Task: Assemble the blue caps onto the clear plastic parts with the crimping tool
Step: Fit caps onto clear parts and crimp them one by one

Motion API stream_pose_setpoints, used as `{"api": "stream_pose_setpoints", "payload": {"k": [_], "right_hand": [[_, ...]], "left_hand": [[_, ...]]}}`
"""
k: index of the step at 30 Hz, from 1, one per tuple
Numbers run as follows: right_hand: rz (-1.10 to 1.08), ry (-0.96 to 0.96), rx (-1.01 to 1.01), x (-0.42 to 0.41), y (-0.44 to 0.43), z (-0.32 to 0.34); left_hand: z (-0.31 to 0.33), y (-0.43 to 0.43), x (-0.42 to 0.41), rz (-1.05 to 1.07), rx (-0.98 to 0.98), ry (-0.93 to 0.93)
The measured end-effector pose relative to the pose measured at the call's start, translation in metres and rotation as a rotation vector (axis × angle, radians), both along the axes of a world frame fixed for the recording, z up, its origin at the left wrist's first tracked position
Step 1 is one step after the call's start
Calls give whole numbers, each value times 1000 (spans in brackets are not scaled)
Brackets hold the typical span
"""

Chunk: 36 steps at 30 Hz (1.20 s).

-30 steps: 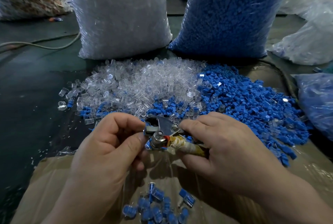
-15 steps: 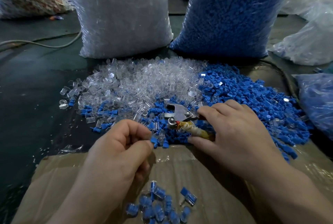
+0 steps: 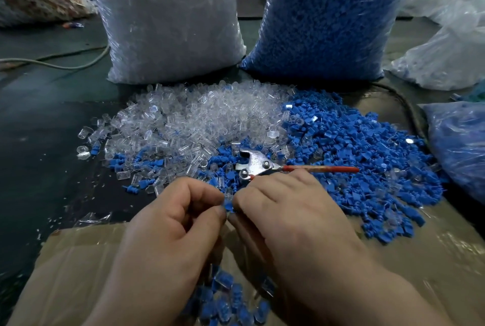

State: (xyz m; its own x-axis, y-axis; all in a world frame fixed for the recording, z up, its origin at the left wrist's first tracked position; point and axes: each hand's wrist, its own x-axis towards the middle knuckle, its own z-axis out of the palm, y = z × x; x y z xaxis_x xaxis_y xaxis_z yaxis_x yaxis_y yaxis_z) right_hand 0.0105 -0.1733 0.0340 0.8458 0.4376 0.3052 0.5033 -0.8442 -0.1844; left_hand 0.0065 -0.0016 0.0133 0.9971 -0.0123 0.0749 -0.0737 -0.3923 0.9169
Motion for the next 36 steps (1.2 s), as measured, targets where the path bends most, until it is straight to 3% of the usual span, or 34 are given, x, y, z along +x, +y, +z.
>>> {"api": "stream_pose_setpoints", "payload": {"k": [5,8,14,16,19,21,24,29,36], "right_hand": [[-15,6,47,-1,-3,2],[17,-36,83,-2,-2,2],[103,-117,192,-5,4,2],[47,43,326,-8,8,5],[-64,682,812,-10,10,12],[-109,959,942,-9,5,18],[-163,814,674,-5,-3,19],[-196,380,59,-4,-7,7],[-175,210,-55,4,-4,-9]], "left_hand": [[5,-2,-5,-40,34,-132],[9,2,-3,-7,-12,-90],[6,8,1,-148,-116,64],[7,10,0,-181,-155,9],[9,9,-2,-290,-36,-205],[12,9,-3,-307,82,-308],[17,16,0,-219,141,-255],[17,26,8,-283,584,-135],[16,19,6,-402,657,-153]]}}
